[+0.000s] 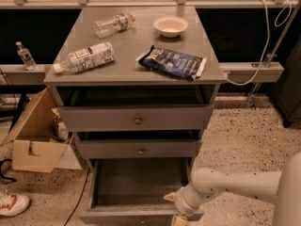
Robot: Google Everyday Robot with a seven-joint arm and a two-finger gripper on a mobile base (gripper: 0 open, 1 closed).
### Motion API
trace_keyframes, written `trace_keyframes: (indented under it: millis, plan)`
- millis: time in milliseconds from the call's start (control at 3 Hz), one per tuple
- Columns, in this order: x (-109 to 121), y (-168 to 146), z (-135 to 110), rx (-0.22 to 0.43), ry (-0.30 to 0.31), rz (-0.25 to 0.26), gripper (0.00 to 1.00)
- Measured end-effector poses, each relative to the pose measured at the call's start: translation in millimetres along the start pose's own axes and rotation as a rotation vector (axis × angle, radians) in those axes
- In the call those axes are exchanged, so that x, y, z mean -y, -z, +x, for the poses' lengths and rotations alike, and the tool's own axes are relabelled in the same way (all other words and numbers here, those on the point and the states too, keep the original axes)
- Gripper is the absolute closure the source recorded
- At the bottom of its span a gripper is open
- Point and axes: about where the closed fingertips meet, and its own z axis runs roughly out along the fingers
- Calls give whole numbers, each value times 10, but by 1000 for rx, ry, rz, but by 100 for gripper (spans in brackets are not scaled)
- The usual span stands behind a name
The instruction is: Close bottom drawer
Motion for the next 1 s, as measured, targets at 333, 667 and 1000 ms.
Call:
trace_keyframes:
  millis: [333,667,1000]
  plan:
    - [27,-244,180,22,-19,-16,36]
    - [77,-486,398,37,-52,-19,61]
    - [69,-516,401,40,-55,-22,84]
